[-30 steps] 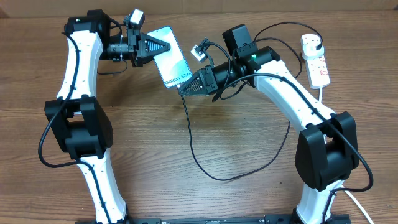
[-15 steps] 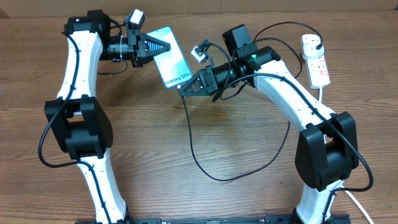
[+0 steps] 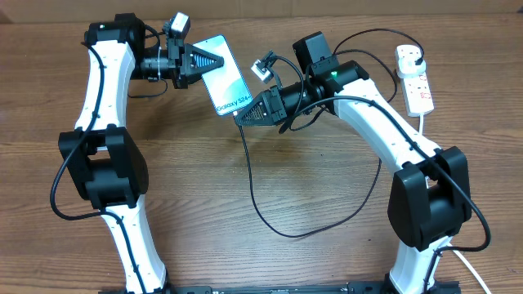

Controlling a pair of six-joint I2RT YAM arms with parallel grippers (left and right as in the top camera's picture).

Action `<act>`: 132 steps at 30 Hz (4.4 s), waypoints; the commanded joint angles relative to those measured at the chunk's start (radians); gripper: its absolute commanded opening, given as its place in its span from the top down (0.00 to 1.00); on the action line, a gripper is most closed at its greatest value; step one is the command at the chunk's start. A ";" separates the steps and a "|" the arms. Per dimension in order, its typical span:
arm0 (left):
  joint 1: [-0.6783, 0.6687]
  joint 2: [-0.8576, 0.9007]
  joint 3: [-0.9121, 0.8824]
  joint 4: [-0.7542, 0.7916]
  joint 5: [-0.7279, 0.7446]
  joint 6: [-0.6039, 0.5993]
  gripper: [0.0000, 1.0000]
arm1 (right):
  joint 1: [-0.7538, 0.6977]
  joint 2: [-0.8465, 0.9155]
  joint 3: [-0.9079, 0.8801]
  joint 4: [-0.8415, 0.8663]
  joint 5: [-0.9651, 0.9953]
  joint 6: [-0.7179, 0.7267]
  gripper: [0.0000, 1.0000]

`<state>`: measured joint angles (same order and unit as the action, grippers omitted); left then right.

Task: Plug charger to phone and switch on socket

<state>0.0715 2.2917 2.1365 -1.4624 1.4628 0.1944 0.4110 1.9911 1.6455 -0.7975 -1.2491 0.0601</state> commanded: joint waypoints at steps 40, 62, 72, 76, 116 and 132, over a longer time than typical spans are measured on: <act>0.002 -0.003 0.021 -0.011 0.053 0.035 0.96 | -0.031 0.016 -0.004 -0.004 -0.040 0.000 0.96; 0.002 -0.003 0.021 -0.008 0.084 0.034 0.96 | -0.019 0.016 -0.004 -0.003 -0.039 0.000 0.96; 0.002 -0.003 0.021 -0.008 0.083 0.035 0.96 | -0.018 0.029 -0.004 0.000 -0.040 0.000 0.96; 0.002 -0.003 0.021 -0.008 0.082 0.035 0.96 | -0.018 0.036 -0.004 0.008 -0.062 0.000 0.96; 0.002 -0.003 0.021 -0.003 0.079 0.037 0.96 | -0.018 0.037 -0.004 0.011 -0.106 0.000 0.96; -0.018 -0.003 0.021 -0.003 0.072 0.038 0.96 | -0.018 0.037 -0.004 0.011 -0.106 0.000 0.96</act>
<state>0.0647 2.2917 2.1365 -1.4658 1.4815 0.2134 0.3878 2.0247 1.6451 -0.7872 -1.3529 0.0601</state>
